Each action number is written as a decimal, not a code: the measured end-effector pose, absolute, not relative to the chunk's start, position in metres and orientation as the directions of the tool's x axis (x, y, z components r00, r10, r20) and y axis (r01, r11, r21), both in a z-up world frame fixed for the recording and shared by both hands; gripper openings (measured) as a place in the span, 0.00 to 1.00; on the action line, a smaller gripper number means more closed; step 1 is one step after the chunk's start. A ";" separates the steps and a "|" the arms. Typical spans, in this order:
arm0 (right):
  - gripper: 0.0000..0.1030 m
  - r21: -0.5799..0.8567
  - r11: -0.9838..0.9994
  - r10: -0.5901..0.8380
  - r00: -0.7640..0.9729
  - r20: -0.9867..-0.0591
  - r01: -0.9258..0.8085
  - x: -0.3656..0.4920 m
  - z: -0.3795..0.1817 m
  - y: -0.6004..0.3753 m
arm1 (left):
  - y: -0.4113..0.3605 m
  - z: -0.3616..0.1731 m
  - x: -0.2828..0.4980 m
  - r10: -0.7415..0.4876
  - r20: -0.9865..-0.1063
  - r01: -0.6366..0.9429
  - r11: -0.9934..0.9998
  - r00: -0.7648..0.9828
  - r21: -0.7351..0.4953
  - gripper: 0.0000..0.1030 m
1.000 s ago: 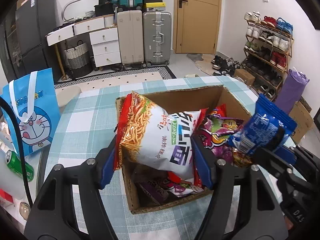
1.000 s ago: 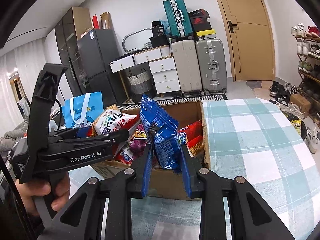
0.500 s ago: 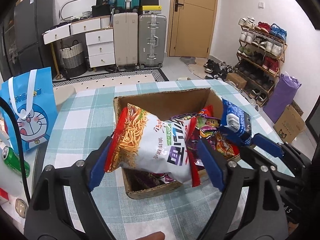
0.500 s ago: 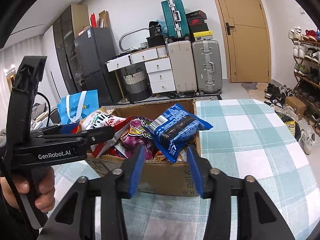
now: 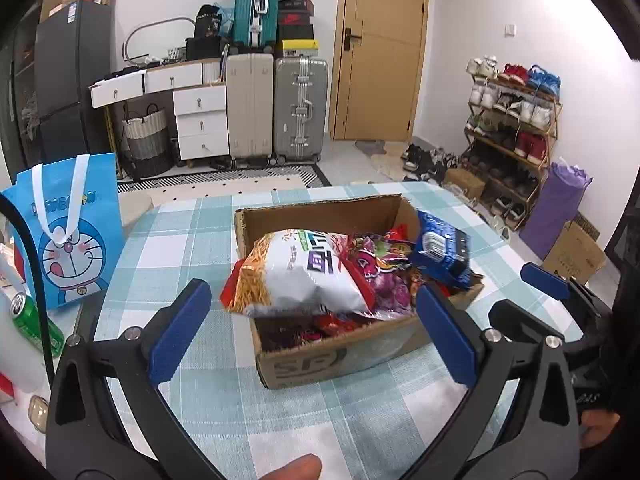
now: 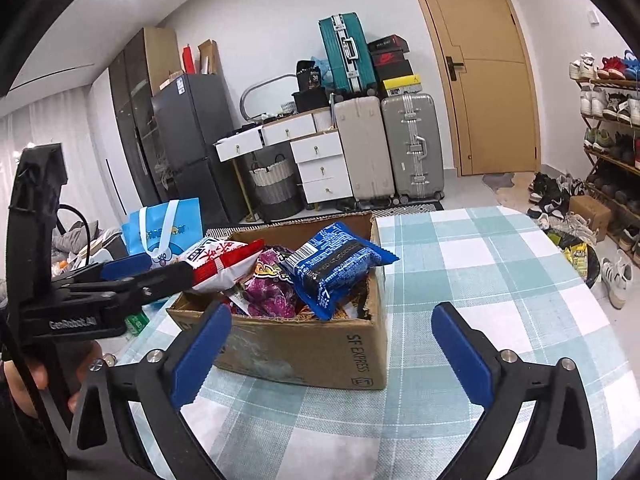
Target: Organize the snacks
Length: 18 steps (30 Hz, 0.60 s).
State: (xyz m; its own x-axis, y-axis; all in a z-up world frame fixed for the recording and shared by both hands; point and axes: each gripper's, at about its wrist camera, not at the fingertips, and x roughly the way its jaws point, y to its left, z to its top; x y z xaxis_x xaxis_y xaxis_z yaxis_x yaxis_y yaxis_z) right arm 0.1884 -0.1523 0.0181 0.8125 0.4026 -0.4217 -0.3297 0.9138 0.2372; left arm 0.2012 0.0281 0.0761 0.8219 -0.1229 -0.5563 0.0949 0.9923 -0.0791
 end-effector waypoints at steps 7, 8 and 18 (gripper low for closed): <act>1.00 0.224 0.897 0.440 0.803 -0.401 -0.380 0.169 0.020 -0.158 | 0.034 0.079 0.160 -0.120 -0.505 0.086 0.992 0.855 -0.091 0.99; 1.00 0.221 0.897 0.442 0.803 -0.399 -0.383 0.165 0.020 -0.157 | 0.036 0.078 0.157 -0.121 -0.500 0.087 0.992 0.857 -0.092 0.99; 1.00 0.177 0.884 0.466 0.798 -0.383 -0.432 0.137 0.010 -0.152 | 0.048 0.062 0.113 -0.088 -0.451 0.051 0.994 0.888 -0.095 0.99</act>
